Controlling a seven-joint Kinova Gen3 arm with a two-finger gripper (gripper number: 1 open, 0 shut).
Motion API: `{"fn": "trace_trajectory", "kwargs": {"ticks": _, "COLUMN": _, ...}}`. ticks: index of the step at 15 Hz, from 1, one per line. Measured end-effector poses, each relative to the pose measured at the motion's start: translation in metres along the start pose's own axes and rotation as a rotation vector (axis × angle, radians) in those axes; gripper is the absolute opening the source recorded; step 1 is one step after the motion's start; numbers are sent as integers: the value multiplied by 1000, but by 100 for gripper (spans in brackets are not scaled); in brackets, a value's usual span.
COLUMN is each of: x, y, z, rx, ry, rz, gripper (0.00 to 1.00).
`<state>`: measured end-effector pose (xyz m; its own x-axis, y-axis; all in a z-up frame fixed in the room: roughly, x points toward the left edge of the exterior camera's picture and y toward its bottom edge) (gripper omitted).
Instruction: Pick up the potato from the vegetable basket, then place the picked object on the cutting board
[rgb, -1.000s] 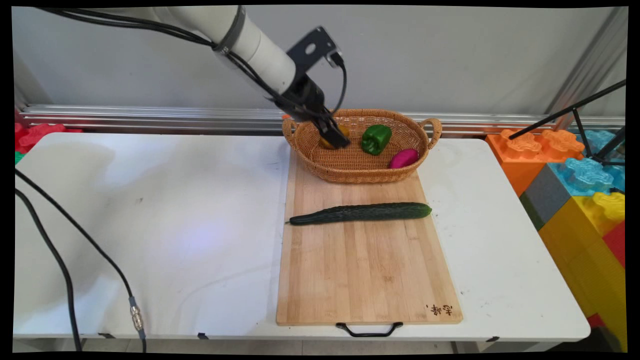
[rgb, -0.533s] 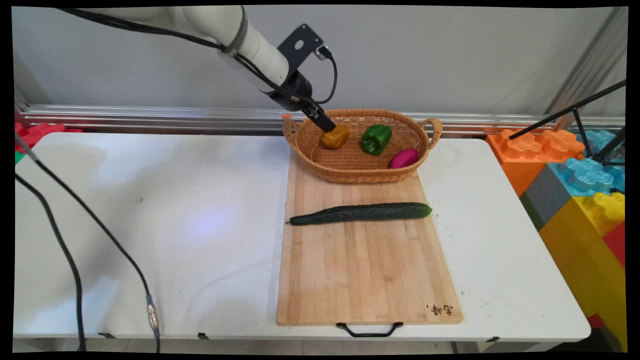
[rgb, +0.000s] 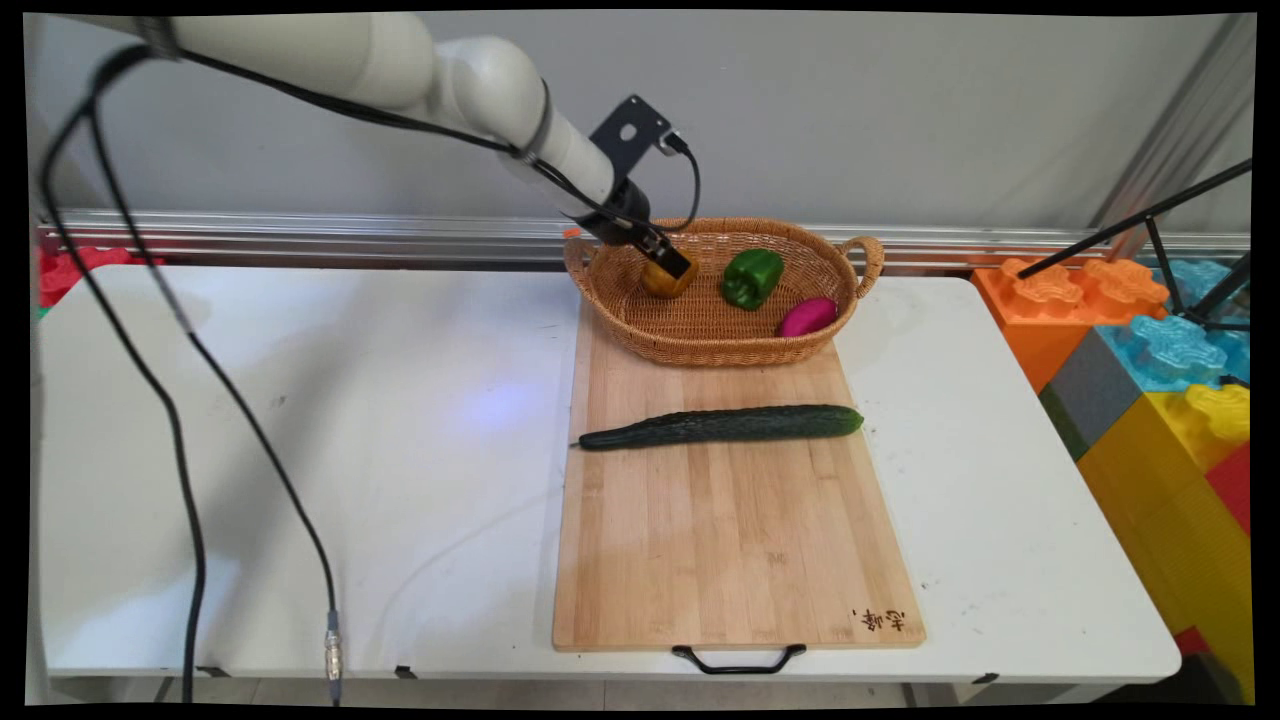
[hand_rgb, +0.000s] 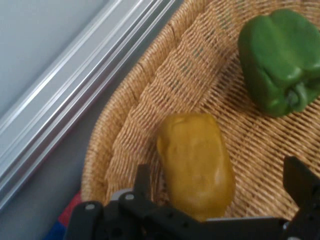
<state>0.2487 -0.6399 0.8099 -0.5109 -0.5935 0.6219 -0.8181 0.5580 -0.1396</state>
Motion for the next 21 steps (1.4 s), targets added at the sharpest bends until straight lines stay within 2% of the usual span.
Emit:
{"fn": "trace_trajectory", "kwargs": {"ticks": 4, "x": 0, "y": 0, "z": 32, "rx": 13, "ry": 4, "rz": -17, "gripper": 100}}
{"fn": "trace_trajectory", "kwargs": {"ticks": 9, "x": -4, "y": -1, "z": 53, "rx": 36, "ry": -4, "rz": -30, "gripper": 100}}
{"fn": "trace_trajectory", "kwargs": {"ticks": 10, "x": -5, "y": 0, "z": 55, "rx": 36, "ry": -7, "rz": -30, "gripper": 0}}
{"fn": "trace_trajectory", "kwargs": {"ticks": 13, "x": -6, "y": 5, "z": 57, "rx": 30, "ry": -15, "rz": -31, "gripper": 0}}
{"fn": "trace_trajectory", "kwargs": {"ticks": 17, "x": 2, "y": 15, "z": 44, "rx": 26, "ry": -7, "rz": -34, "gripper": 0}}
{"fn": "trace_trajectory", "kwargs": {"ticks": 21, "x": 26, "y": 28, "z": 3, "rx": 40, "ry": 35, "rz": -30, "gripper": 0}}
